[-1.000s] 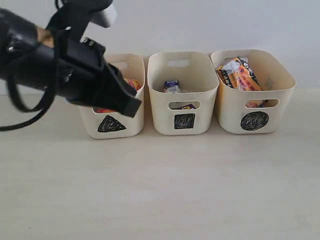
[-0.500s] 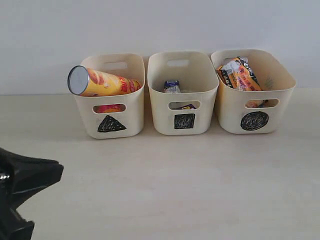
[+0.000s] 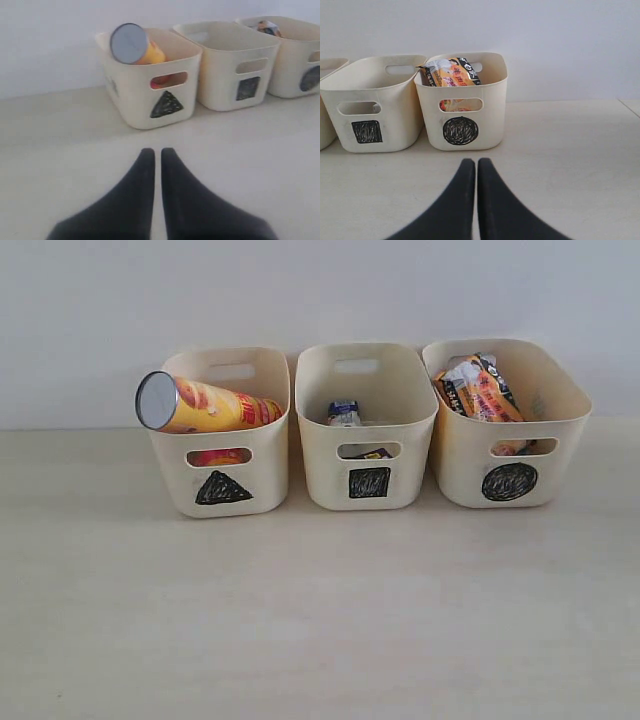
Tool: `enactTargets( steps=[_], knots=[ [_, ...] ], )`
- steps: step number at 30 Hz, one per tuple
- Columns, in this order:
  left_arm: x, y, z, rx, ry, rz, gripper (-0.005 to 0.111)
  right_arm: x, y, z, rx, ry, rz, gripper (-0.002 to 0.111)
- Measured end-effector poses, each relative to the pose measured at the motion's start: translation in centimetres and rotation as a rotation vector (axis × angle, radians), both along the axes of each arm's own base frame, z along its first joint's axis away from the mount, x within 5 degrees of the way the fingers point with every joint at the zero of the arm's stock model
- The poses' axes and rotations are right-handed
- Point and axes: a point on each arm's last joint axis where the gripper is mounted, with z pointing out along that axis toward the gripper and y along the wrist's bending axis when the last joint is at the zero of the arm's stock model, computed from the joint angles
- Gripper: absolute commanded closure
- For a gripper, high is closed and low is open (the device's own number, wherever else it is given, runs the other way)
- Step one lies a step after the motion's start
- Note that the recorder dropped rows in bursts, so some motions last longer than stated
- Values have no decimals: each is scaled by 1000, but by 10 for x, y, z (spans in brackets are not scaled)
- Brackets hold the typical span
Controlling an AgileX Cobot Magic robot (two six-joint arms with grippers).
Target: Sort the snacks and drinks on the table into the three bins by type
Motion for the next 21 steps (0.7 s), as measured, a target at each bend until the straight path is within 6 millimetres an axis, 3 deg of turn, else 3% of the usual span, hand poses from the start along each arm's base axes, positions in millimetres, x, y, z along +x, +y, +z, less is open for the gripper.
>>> enactTargets(
  steps=[3,7,21],
  knots=[
    [-5,7,-10,-9,-35,76,102,0,0,0,0,0,0,108],
    [-9,12,-9,-22,-98,157,102,0,0,0,0,0,0,108],
    [-11,18,-10,0,-97,242,102,0,0,0,0,-2,0,108]
  ],
)
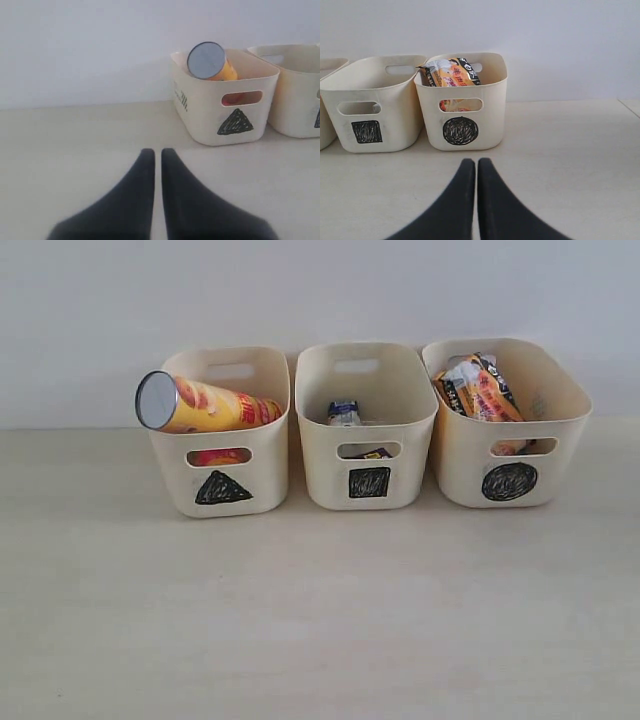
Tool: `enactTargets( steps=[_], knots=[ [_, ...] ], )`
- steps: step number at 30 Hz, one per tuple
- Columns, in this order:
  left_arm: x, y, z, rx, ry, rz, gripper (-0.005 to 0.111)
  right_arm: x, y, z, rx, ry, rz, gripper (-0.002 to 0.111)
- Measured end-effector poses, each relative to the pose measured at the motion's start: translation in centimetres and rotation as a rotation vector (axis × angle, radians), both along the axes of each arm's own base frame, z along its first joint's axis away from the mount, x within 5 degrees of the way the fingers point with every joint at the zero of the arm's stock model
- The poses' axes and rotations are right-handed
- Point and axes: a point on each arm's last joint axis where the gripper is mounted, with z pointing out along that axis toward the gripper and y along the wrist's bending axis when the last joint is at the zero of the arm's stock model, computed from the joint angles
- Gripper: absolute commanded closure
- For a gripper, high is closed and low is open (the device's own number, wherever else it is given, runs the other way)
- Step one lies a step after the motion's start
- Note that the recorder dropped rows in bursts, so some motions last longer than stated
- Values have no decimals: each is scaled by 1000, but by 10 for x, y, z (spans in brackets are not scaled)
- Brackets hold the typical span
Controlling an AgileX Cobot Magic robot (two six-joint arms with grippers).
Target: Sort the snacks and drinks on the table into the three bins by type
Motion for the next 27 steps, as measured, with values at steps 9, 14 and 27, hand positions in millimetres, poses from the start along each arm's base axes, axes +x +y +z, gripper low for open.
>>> enactTargets(
  steps=[9,14,27],
  knots=[
    [-1,2,-8,-17,89,43,102,0,0,0,0,0,0,108],
    [-1,2,-9,-14,97,42,102,0,0,0,0,0,0,108],
    [-1,2,-9,-15,99,41,102,0,0,0,0,0,0,108]
  ],
)
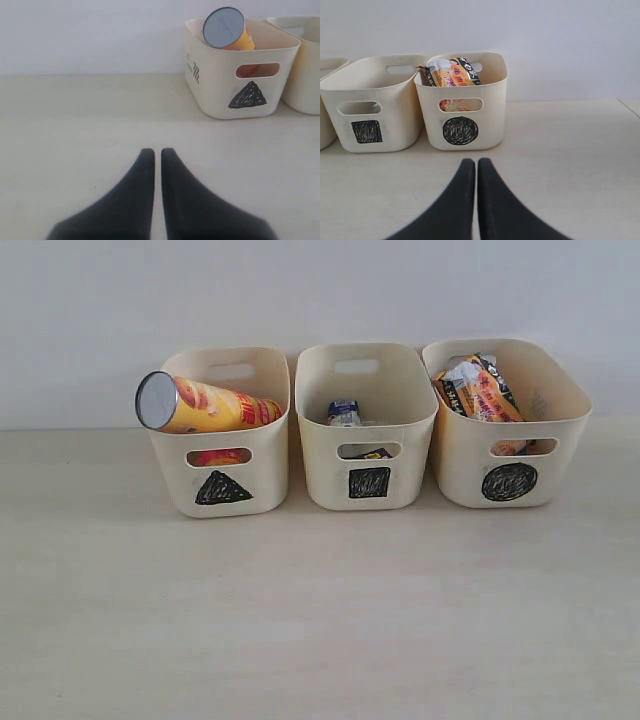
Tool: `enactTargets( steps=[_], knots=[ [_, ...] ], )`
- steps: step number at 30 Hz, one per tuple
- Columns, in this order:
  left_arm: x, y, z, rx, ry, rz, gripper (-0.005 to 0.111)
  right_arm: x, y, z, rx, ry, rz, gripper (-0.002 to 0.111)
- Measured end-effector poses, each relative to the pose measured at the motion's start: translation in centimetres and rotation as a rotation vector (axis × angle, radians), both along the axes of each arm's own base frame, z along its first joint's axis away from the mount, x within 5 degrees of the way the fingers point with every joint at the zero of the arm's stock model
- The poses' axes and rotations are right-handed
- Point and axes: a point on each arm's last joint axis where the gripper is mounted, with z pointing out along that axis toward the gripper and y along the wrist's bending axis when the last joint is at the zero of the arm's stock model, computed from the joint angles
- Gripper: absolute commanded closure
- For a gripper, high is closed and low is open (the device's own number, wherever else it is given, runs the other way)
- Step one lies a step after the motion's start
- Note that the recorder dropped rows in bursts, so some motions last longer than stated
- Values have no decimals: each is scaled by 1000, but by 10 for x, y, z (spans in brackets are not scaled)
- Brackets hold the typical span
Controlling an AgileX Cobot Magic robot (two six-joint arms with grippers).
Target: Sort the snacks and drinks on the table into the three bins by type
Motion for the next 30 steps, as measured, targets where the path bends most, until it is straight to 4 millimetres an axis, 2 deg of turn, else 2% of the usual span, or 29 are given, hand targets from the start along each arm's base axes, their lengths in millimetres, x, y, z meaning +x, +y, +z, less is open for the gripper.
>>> enactTargets(
  steps=[20,30],
  knots=[
    [0,0,0,0,0,0,102,0,1,0,8,6,6,108],
    [0,0,0,0,2,0,102,-2,6,-9,-57,96,79,108]
  ],
)
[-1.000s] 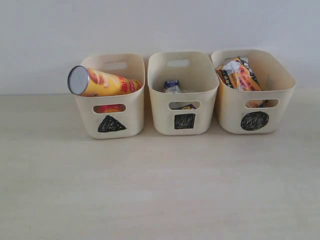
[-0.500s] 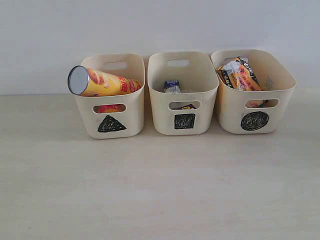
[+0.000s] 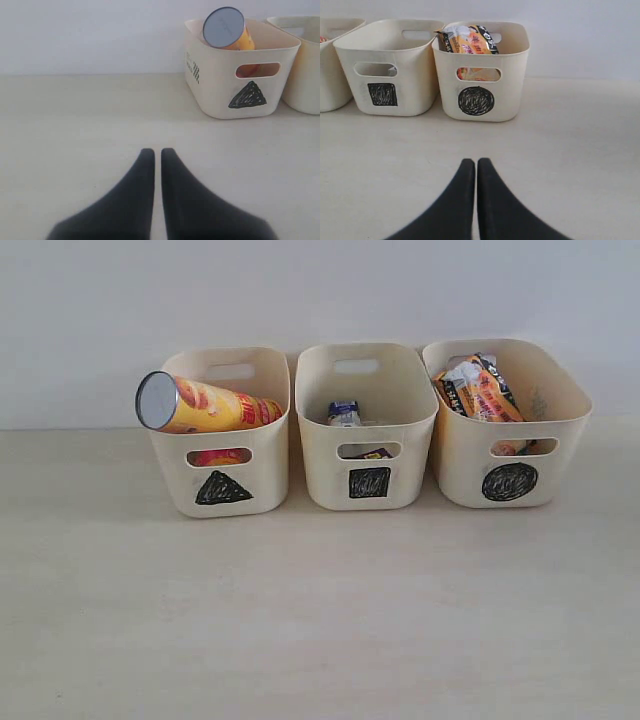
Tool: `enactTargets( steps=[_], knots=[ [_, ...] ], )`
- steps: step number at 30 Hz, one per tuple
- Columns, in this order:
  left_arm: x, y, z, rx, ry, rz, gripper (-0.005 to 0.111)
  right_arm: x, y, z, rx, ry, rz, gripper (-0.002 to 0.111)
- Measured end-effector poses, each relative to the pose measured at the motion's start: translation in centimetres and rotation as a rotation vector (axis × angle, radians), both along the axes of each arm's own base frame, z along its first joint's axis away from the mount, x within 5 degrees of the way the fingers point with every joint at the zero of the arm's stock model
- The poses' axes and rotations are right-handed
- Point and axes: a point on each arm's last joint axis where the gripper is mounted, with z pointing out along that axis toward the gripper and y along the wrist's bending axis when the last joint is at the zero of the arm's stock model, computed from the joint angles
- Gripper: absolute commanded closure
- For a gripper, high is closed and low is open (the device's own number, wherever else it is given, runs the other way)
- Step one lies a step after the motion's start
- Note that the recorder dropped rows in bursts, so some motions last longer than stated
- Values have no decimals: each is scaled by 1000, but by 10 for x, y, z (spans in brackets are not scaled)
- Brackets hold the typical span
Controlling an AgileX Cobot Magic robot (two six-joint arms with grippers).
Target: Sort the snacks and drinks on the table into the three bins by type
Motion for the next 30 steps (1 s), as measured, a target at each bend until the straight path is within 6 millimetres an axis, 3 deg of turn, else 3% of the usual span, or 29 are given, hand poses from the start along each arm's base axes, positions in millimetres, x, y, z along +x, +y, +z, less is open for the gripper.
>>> enactTargets(
  steps=[25,30],
  knots=[
    [0,0,0,0,0,0,102,-2,5,-5,-30,49,59,108],
    [0,0,0,0,0,0,102,-1,0,-5,-28,52,-32,108]
  ],
)
